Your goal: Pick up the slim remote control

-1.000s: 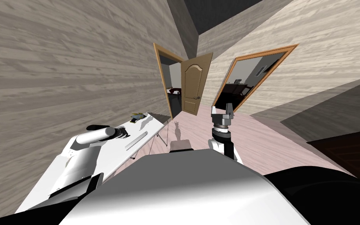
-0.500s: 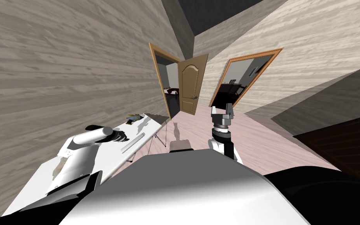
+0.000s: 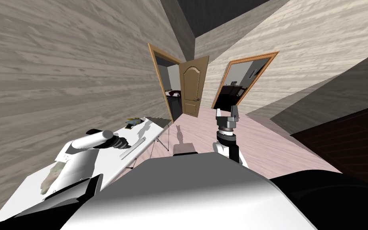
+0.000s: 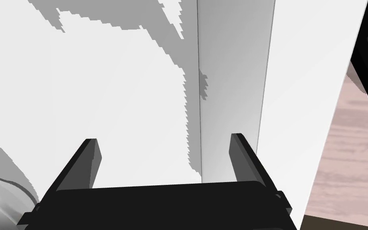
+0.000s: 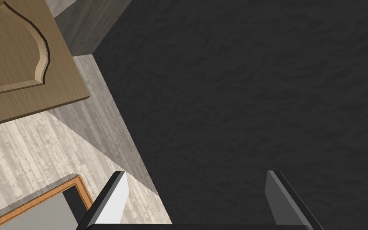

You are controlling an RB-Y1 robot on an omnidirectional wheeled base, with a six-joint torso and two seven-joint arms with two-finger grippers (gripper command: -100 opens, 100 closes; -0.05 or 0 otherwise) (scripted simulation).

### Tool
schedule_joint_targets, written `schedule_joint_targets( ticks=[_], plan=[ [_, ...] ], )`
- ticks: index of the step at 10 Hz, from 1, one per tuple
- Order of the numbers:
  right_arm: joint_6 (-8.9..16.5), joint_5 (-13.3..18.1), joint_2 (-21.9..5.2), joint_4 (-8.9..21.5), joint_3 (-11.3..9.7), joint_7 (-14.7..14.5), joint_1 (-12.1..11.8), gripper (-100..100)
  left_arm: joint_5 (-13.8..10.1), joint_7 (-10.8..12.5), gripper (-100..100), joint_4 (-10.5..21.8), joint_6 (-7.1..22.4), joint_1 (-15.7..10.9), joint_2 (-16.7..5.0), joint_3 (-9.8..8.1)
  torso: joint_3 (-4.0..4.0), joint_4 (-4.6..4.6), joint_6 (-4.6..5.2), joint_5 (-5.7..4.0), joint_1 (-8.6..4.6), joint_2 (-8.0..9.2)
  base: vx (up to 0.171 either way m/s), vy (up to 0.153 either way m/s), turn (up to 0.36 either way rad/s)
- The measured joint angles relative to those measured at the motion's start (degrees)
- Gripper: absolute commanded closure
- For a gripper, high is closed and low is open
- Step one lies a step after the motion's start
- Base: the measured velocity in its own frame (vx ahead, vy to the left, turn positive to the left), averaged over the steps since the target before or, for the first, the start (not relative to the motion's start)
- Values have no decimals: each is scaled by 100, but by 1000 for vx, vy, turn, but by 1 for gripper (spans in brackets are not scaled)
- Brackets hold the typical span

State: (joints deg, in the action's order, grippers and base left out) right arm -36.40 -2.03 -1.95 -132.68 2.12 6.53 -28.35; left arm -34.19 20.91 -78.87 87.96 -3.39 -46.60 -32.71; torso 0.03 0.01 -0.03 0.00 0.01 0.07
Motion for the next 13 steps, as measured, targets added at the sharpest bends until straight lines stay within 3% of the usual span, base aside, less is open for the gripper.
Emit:
schedule_joint_targets(
  ticks=[2,4,7,9,10,11,13],
  plan=[
    [0,0,0,0,0,0,0,0,-34,104,-100,131,319,-22,-16,4,-1,0,-1,1,3,-2,1,2,-75],
    [0,0,0,0,0,0,0,0,-70,149,-100,559,578,-133,-74,49,-4,-2,1,2,10,-6,9,16,-103],
    [0,0,0,0,0,0,0,0,-154,261,-100,655,1060,-46,-84,-5,-4,-2,1,3,14,-7,16,32,-106],
    [0,0,-1,0,1,0,-1,0,-170,317,-100,889,1278,-68,-84,29,-6,-2,-1,7,26,-10,13,43,-46],
    [0,0,0,0,1,0,-1,0,-169,325,0,901,1295,-69,-81,34,-4,-2,-3,4,17,-7,1,5,2],
    [0,0,0,0,0,0,-1,0,-169,324,-100,899,1293,-69,-82,33,-2,-1,-3,2,9,-4,3,6,2],
    [0,0,0,0,0,0,-1,0,-103,308,-100,984,1121,-56,31,93,-3,-1,-3,2,6,-4,3,2,0]
  ],
)
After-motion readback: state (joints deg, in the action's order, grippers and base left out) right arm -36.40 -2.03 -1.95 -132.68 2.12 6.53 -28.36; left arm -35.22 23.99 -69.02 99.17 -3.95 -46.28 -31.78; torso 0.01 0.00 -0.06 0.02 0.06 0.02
